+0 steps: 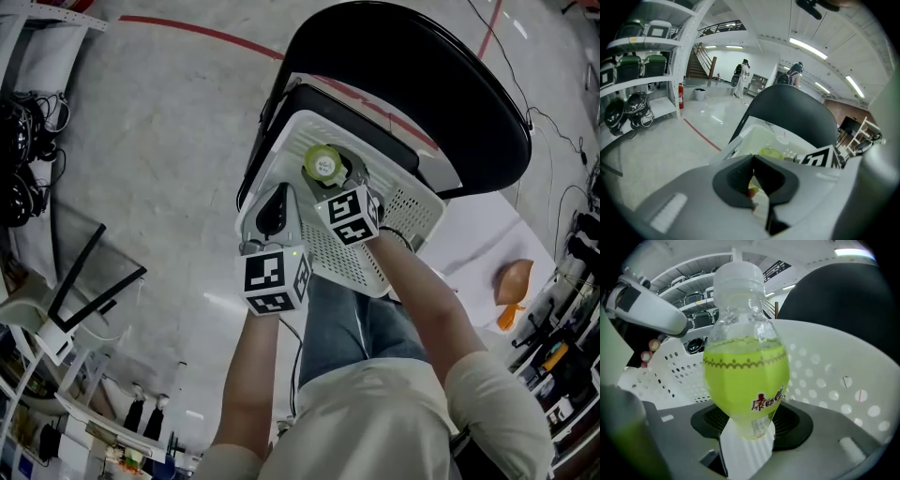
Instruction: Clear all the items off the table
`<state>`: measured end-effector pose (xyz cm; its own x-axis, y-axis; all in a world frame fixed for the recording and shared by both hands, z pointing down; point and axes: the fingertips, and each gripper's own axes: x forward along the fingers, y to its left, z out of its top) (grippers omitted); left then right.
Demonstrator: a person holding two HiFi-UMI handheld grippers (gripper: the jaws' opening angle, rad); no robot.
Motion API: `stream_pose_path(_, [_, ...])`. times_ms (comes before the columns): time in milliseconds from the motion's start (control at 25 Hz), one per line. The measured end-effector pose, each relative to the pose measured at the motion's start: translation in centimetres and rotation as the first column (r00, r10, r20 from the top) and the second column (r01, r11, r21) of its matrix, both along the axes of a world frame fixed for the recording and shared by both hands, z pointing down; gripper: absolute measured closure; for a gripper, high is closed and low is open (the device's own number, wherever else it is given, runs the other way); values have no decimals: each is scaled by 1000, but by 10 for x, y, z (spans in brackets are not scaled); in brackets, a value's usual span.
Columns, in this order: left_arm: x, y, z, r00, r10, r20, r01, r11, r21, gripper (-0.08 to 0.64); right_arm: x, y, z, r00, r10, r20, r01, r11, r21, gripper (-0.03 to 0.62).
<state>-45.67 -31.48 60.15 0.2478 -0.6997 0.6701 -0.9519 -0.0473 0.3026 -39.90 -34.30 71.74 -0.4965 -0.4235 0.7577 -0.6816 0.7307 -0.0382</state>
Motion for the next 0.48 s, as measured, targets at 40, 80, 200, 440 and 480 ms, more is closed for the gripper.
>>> stream_pose_path(40, [0,-1,1,1000,-1,-2,1,1000,-3,551,-1,-2,3,1000,0,0,0,1000,-2,328])
stream_pose_path(80, [-1,-2,2,1000,-3,-4,3,1000,-7,551,-3,-3,7,1000,0,-1,0,1000,-4,327])
stream_pose_path(200, [-2,-6,5,1000,-12,-12,12,1000,-12,551,-7,-9,16,1000,-1,-1,1,1000,-8,327])
stream_pose_path(440, [-6,-9,7,1000,-19,-16,18,1000,-16,551,-19,-17,20,1000,-18,12,18,1000,1,324])
stream_pose_path(480, [-6,-10,8,1000,-18,-14,18,1000,-17,551,-20,-18,20,1000,-20,15,20,1000,3,321])
